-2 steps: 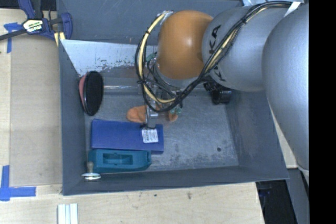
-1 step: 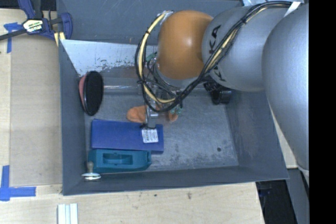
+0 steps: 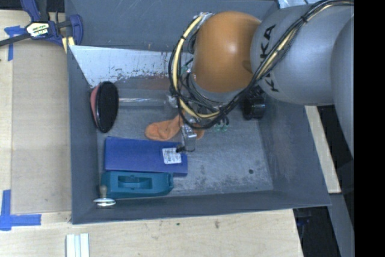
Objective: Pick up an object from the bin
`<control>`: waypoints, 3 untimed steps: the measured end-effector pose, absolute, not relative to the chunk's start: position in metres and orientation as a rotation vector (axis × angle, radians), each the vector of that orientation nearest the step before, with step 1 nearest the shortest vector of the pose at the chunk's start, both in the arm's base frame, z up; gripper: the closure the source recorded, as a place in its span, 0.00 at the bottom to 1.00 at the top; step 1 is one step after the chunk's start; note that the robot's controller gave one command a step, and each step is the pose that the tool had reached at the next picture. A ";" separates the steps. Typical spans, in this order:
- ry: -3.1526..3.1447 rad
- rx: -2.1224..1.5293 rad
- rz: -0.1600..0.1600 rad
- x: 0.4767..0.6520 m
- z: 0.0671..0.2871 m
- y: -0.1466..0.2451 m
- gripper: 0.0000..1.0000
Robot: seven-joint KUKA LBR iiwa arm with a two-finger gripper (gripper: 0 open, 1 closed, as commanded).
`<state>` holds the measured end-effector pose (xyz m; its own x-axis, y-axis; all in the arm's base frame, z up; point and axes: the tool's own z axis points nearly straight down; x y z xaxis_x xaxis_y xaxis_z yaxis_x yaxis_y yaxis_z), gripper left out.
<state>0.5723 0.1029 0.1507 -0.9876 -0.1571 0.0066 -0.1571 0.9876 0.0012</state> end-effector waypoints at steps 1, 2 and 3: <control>-3.121 0.436 0.001 0.587 0.139 0.088 0.00; -3.125 0.346 -0.001 0.607 0.071 0.083 1.00; -3.125 0.346 -0.001 0.607 0.071 0.083 1.00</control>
Offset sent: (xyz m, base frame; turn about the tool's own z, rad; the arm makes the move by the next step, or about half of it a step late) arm 0.0338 -0.0199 -0.0807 -0.0640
